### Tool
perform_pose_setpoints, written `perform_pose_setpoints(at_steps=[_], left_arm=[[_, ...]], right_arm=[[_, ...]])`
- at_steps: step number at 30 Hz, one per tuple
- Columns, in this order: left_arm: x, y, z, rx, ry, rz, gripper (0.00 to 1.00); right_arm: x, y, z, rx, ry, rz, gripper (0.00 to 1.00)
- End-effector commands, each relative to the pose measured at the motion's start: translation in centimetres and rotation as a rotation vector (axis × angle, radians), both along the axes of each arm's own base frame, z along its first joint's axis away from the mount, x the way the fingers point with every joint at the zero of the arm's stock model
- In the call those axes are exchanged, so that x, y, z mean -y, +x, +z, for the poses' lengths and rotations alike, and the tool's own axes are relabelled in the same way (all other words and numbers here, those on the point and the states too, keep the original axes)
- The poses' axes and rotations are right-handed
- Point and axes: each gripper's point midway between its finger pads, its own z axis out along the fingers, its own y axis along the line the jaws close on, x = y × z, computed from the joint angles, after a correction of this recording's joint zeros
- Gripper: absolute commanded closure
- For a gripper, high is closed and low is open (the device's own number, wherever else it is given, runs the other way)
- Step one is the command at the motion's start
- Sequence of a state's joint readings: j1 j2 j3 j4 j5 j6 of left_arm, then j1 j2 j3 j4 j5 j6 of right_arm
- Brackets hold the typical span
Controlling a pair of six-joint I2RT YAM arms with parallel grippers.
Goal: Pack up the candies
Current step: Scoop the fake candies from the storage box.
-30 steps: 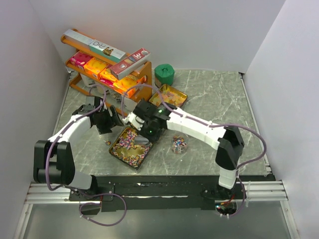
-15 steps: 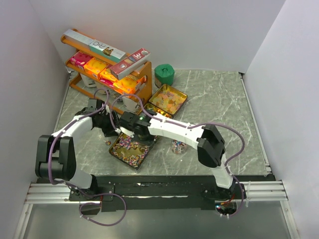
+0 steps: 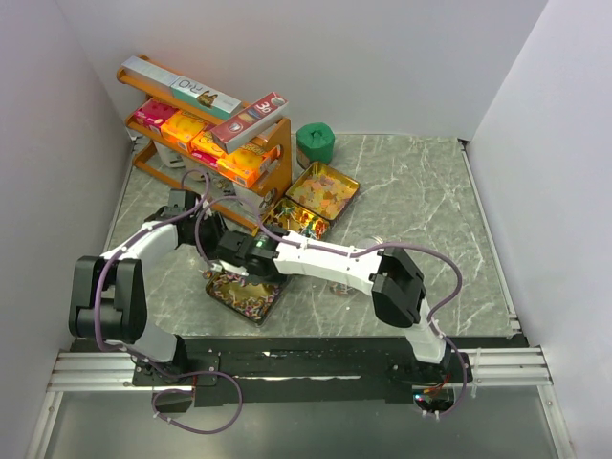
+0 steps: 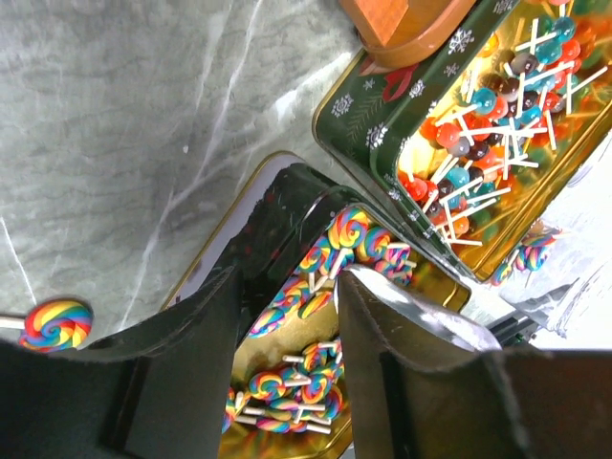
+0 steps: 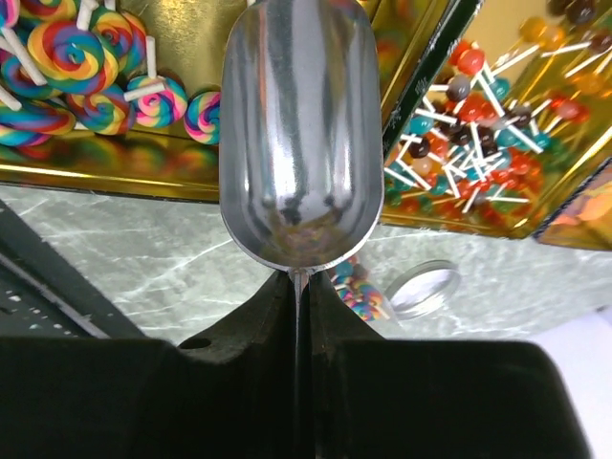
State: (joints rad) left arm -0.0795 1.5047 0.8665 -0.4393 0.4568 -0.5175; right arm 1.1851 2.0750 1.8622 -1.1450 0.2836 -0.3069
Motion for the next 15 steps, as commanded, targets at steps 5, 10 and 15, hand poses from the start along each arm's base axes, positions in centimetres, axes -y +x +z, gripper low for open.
perform_pose_setpoints(at_steps=[5, 10, 15], left_arm=[[1.2, 0.1, -0.1, 0.003, -0.073, -0.03, 0.55], [1.3, 0.1, -0.3, -0.003, -0.077, -0.032, 0.56], [1.1, 0.3, -0.2, 0.004, -0.063, -0.029, 0.56]], right_arm=[[-6.4, -0.4, 1.0, 0.051, 0.209, 0.134, 1.0], [-7.2, 0.0, 2.7, 0.085, 0.297, 0.117, 1.0], [-2.8, 1.0, 2.5, 0.105, 0.195, -0.016, 1.0]])
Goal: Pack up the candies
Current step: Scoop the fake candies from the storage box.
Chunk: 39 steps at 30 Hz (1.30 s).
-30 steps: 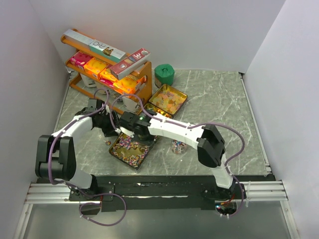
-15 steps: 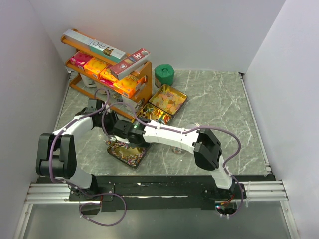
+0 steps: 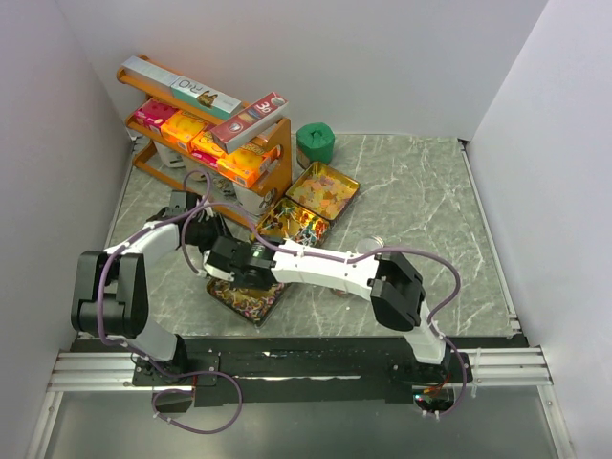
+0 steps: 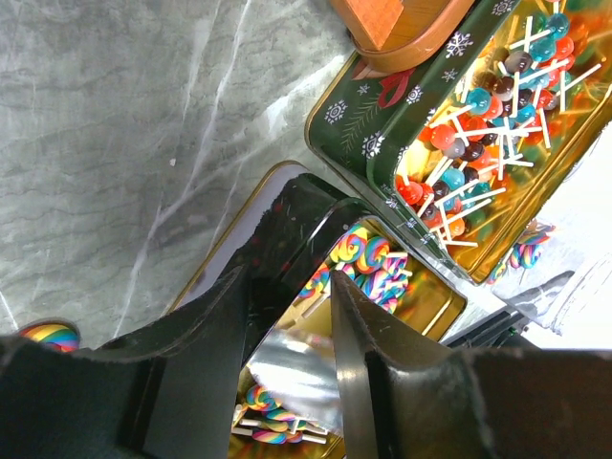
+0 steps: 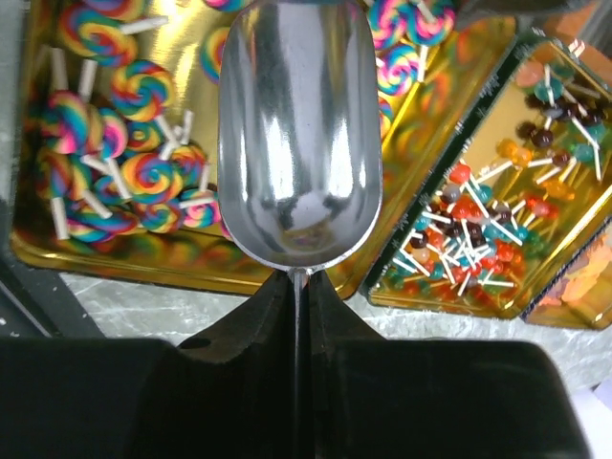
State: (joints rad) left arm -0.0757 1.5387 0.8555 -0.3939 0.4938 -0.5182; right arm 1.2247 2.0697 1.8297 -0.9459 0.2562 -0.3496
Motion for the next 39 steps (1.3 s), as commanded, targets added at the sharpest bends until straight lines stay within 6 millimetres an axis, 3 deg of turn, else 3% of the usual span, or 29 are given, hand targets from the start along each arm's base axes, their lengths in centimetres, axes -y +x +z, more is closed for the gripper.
perform_pose_setpoints(at_steps=[1, 3, 7, 11, 19, 26, 35, 39], left_arm=[[0.7, 0.1, 0.5, 0.012, -0.032, -0.013, 0.55], [0.7, 0.2, 0.6, 0.018, -0.033, -0.012, 0.55], [0.8, 0.3, 0.8, 0.022, -0.039, -0.011, 0.55], [0.7, 0.3, 0.8, 0.024, -0.037, -0.01, 0.55], [0.7, 0.4, 0.9, 0.029, -0.038, -0.008, 0.55], [0.7, 0.6, 1.1, 0.034, -0.038, -0.01, 0.55], [0.8, 0.5, 1.0, 0.032, -0.043, -0.013, 0.55], [0.8, 0.6, 1.1, 0.036, -0.04, -0.011, 0.55]], right_arm=[[3.2, 1.1, 2.1, 0.043, 0.028, -0.135, 1.0], [4.7, 1.2, 3.0, 0.044, 0.038, -0.165, 1.0], [7.3, 0.4, 2.3, 0.034, -0.02, -0.176, 1.0], [8.1, 0.6, 1.9, 0.053, -0.057, -0.17, 1.0], [7.2, 1.8, 1.3, 0.111, -0.126, -0.096, 1.0], [4.6, 0.6, 0.3, 0.12, -0.109, 0.058, 1.0], [1.0, 0.4, 0.5, 0.127, -0.012, 0.107, 1.0], [2.1, 1.2, 0.6, 0.136, -0.037, 0.046, 1.0]])
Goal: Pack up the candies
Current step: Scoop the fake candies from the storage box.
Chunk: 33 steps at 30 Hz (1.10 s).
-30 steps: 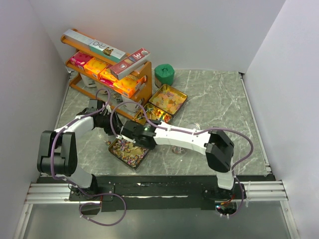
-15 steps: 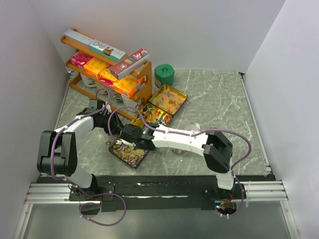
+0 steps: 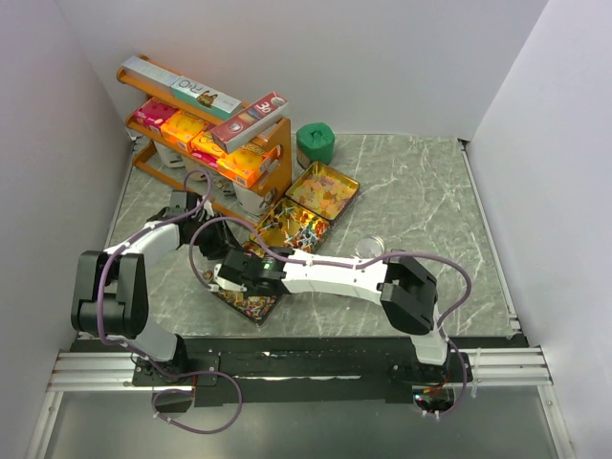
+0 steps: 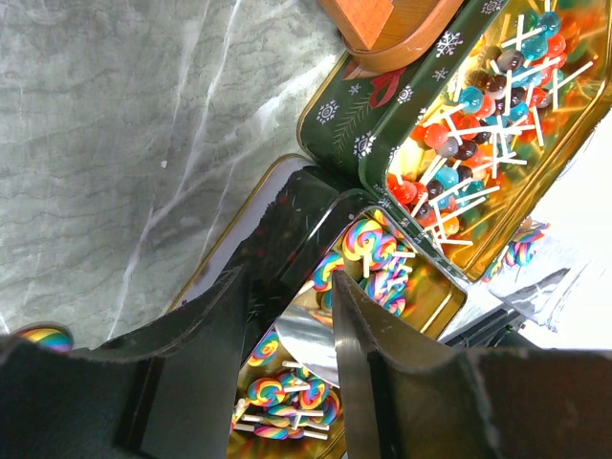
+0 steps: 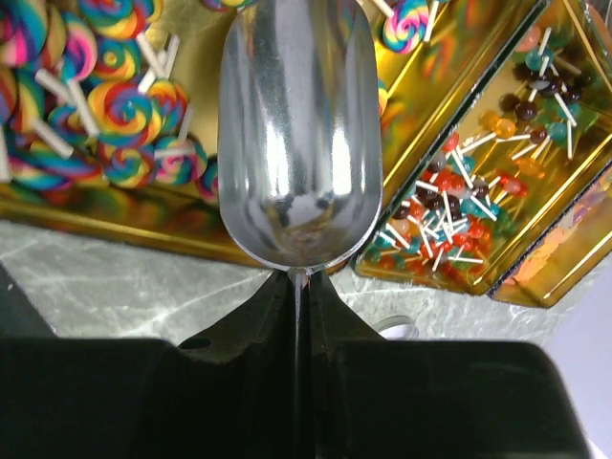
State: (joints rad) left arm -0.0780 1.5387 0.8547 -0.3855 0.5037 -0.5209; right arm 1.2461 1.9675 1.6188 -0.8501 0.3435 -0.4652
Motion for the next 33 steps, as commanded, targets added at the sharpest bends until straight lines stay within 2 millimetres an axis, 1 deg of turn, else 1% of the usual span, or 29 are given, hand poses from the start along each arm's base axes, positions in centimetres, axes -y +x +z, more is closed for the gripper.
perform_pose_setpoints(at_steps=[1, 2, 4, 5, 6, 8, 10, 17, 21, 24, 26, 29, 31, 33], left_arm=[[0.6, 0.5, 0.9, 0.026, -0.032, -0.006, 0.55], [0.6, 0.5, 1.0, 0.029, -0.032, -0.006, 0.55], [0.6, 0.5, 1.0, 0.03, -0.035, -0.006, 0.55], [0.6, 0.5, 1.1, 0.032, -0.036, -0.005, 0.55], [0.6, 0.6, 1.0, 0.03, -0.035, -0.004, 0.55], [0.6, 0.5, 1.1, 0.034, -0.033, -0.005, 0.55], [0.6, 0.6, 1.1, 0.034, -0.032, -0.004, 0.55], [0.5, 0.5, 1.0, 0.033, -0.029, -0.002, 0.55], [0.5, 0.5, 1.1, 0.035, -0.031, 0.0, 0.55], [0.5, 0.4, 1.1, 0.034, -0.031, -0.002, 0.55], [0.5, 0.5, 1.2, 0.038, -0.03, -0.001, 0.55], [0.5, 0.5, 1.1, 0.036, -0.029, -0.002, 0.55], [0.5, 0.5, 1.2, 0.04, -0.029, -0.004, 0.55], [0.5, 0.5, 1.1, 0.039, -0.028, -0.003, 0.55]], right_arm=[[-0.4, 1.4, 1.4, 0.041, 0.044, -0.056, 1.0], [0.2, 1.5, 1.7, 0.047, 0.04, -0.068, 1.0], [1.4, 1.7, 1.5, 0.054, 0.026, -0.09, 1.0], [1.8, 1.7, 2.2, 0.061, 0.037, -0.097, 1.0], [2.5, 1.7, 2.1, 0.06, 0.033, -0.114, 1.0], [3.1, 1.8, 2.5, 0.06, 0.04, -0.127, 1.0], [4.0, 1.8, 2.3, 0.064, 0.021, -0.142, 1.0], [5.4, 1.7, 2.6, 0.074, 0.012, -0.178, 1.0], [6.2, 1.7, 2.1, 0.085, -0.039, -0.156, 1.0], [6.0, 1.8, 1.5, 0.087, -0.056, -0.122, 1.0], [5.6, 1.8, 1.2, 0.085, -0.057, -0.101, 1.0], [4.1, 1.7, 0.8, 0.089, -0.054, -0.04, 1.0], [3.1, 1.2, 0.3, 0.081, -0.053, -0.007, 1.0], [1.9, 1.0, 0.7, 0.083, -0.021, 0.013, 1.0]])
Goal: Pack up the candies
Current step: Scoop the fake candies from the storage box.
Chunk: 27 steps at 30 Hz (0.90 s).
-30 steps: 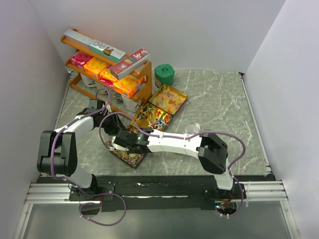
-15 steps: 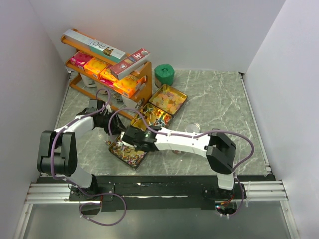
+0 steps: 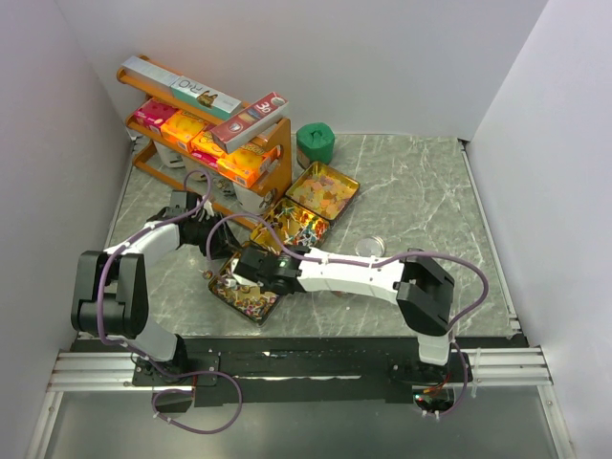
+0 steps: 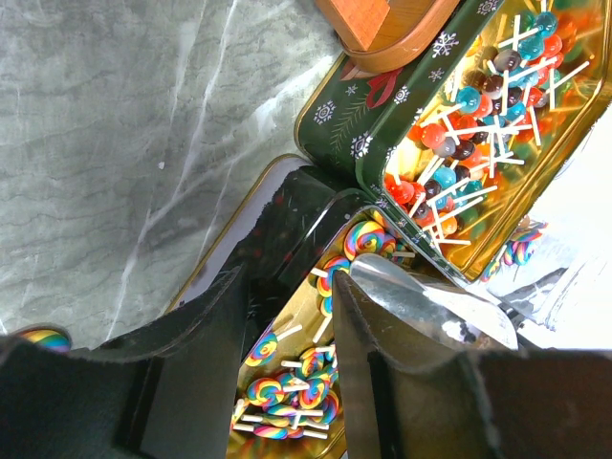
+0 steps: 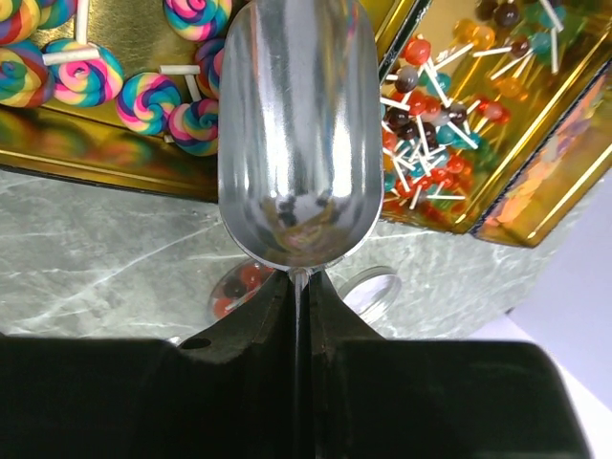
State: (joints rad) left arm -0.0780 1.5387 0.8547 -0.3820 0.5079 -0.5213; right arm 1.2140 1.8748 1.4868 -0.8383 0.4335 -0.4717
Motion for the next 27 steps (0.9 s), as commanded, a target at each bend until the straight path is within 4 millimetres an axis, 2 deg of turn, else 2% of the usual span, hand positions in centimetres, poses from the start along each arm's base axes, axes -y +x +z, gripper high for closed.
perform_pose_setpoints(at_steps=[1, 5, 9, 16, 19, 20, 23, 27], left_arm=[[0.4, 0.4, 1.0, 0.032, -0.025, -0.001, 0.55], [0.4, 0.4, 1.0, 0.036, -0.025, -0.002, 0.55], [0.5, 0.4, 1.0, 0.035, -0.027, -0.005, 0.55], [0.5, 0.4, 0.9, 0.03, -0.028, -0.002, 0.55], [0.5, 0.4, 0.9, 0.032, -0.029, -0.001, 0.55], [0.5, 0.4, 1.0, 0.035, -0.028, -0.002, 0.55], [0.4, 0.4, 0.8, 0.031, -0.024, -0.002, 0.55], [0.5, 0.5, 0.9, 0.033, -0.027, -0.001, 0.55]], right_arm=[[-2.9, -0.8, 0.1, -0.003, 0.049, 0.087, 1.0], [-5.4, -1.3, 1.3, -0.024, 0.138, 0.092, 1.0], [-6.6, -1.1, 2.6, -0.022, 0.212, 0.075, 1.0], [-3.2, 1.1, 3.2, 0.03, 0.178, -0.062, 1.0], [-1.3, 1.1, 2.6, 0.016, 0.142, -0.075, 1.0], [-0.5, 0.9, 1.7, 0.004, 0.109, -0.066, 1.0], [0.2, 0.3, 0.8, -0.019, 0.087, -0.035, 1.0], [0.0, -0.3, 0.3, -0.048, 0.089, 0.005, 1.0]])
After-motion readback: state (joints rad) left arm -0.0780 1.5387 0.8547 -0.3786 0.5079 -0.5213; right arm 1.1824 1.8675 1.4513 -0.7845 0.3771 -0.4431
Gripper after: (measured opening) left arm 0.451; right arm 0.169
